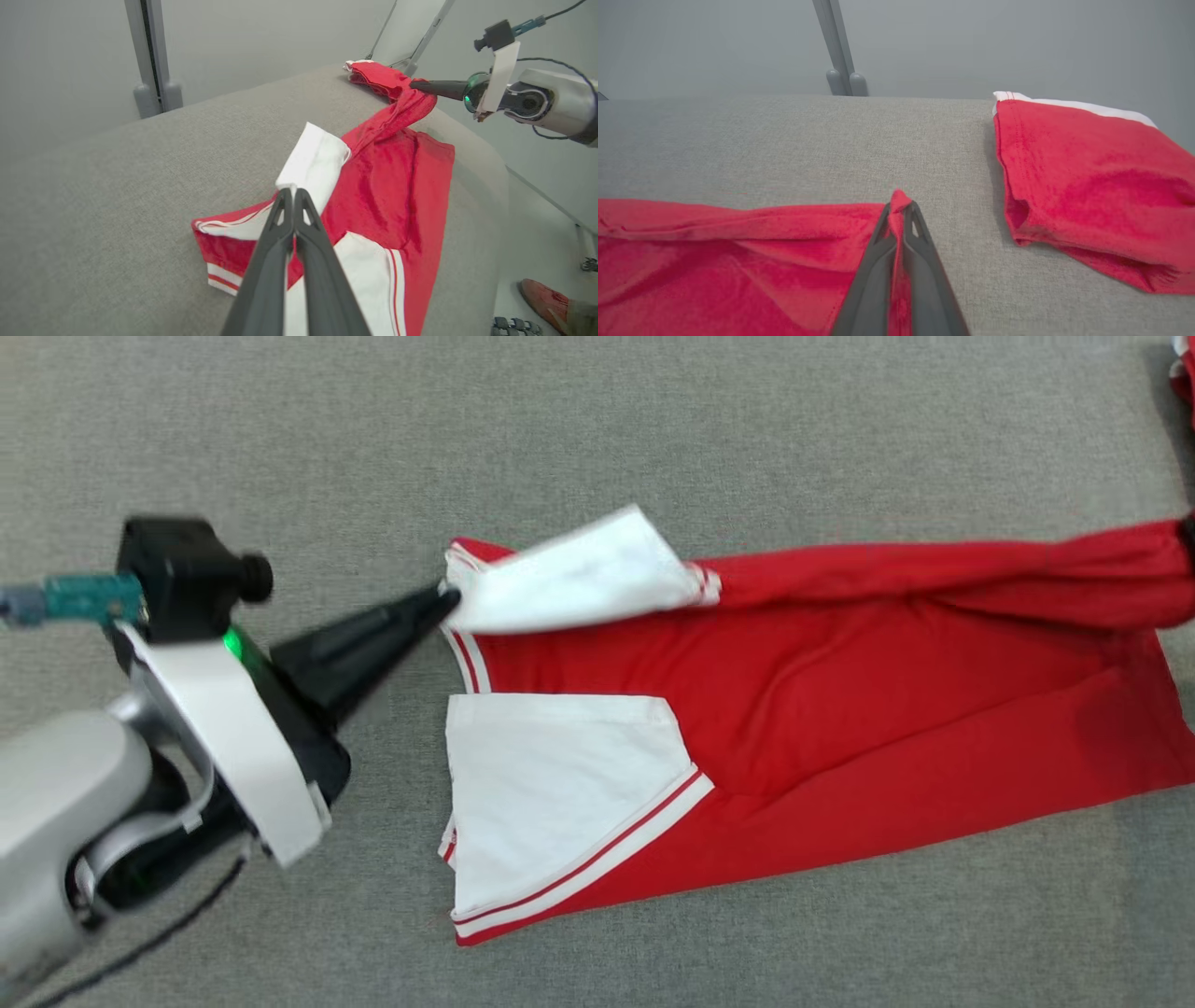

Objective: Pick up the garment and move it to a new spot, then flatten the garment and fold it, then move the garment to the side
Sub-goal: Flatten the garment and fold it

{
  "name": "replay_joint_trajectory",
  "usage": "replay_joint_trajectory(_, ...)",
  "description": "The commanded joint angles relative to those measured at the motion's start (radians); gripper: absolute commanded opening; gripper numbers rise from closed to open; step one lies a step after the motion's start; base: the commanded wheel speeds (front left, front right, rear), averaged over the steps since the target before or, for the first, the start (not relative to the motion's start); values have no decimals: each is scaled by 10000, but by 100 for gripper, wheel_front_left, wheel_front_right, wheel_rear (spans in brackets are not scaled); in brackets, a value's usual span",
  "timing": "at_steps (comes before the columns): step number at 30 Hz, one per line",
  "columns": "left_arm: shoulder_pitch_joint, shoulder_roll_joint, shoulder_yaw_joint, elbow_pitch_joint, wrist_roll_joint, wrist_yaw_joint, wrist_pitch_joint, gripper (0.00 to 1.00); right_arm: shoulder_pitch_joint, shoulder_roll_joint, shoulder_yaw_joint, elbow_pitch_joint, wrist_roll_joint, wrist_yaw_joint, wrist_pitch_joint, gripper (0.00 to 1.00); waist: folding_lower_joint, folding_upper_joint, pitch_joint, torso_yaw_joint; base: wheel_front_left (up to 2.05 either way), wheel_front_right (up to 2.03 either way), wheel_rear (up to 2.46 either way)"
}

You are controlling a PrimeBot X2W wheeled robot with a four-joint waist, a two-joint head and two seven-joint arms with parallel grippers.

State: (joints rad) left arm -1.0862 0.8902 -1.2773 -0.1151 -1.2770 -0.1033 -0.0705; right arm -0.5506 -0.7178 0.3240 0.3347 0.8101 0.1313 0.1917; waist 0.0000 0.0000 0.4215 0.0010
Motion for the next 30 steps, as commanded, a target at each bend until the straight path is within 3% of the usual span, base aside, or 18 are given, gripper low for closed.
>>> replay_joint_trajectory(1, 566, 244, 15, -591, -94, 252, 33, 0, 602, -318, -171, -230, 216, -14, -101, 0, 0, 0, -223, 242, 0, 0, 0)
replay_joint_trajectory(5, 1842, 600, -11, -1805, -98, 936, -129, 0, 1820, -802, -638, -474, 427, -14, -165, 0, 0, 0, -349, 393, 0, 0, 0)
replay_joint_trajectory(9, 2964, 470, -19, -2327, -130, 1381, -322, 0, 2697, -586, -1000, -371, 813, -14, 95, 0, 0, 0, -448, 482, 0, 0, 0)
replay_joint_trajectory(10, 3297, 330, -27, -2308, -137, 1434, -393, 0, 2903, -538, -1129, -207, 864, -17, 252, 31, 0, 0, -473, 505, 0, 0, 0)
replay_joint_trajectory(11, 3602, 190, -34, -2188, -91, 1535, -420, 0, 3027, -474, -1225, -81, 855, -17, 391, 99, 0, 0, -490, 519, 0, 0, 0)
replay_joint_trajectory(12, 3890, 48, -31, -2044, 70, 1645, -418, 12, 3085, -353, -1459, 101, 814, -20, 437, 100, 0, 0, -507, 523, 0, 0, 0)
replay_joint_trajectory(13, 4105, -164, -24, -1885, 226, 1802, -591, 100, 3182, -207, -1590, 152, 767, -18, 471, 100, 0, 0, -527, 537, 0, 0, 0)
replay_joint_trajectory(16, 4777, -771, 51, -1377, 689, 2284, -1447, 100, 3575, 157, -2286, 102, 646, -11, -55, 100, 0, 0, -580, 601, 0, 0, 0)
replay_joint_trajectory(19, 5412, -1355, 705, -853, 1494, 3195, -1901, 100, 4093, 520, -3226, -56, 361, -12, -763, 100, 0, 0, -643, 721, 0, 0, 0)
replay_joint_trajectory(23, 6906, -2658, 3124, -655, 3391, 4225, -1940, 100, 4607, 1349, -4194, -579, 214, -11, -1251, 100, 0, 0, -685, 932, 0, 0, 0)
replay_joint_trajectory(25, 7717, -3382, 4162, -550, 4455, 4323, -1946, 100, 4746, 1711, -4316, -579, 50, -11, -968, 100, 0, 0, -732, 1075, 0, 0, 0)
replay_joint_trajectory(27, 8324, -3995, 4866, -355, 5356, 4101, -1948, 100, 4782, 2005, -4366, -311, -292, -11, -624, 100, 0, 0, -828, 1251, 0, 0, 0)
replay_joint_trajectory(30, 8794, -4444, 5329, -44, 6214, 3889, -1949, 100, 4781, 2338, -4435, 70, -620, -9, -284, 100, 0, 0, -951, 1404, 0, 0, 0)
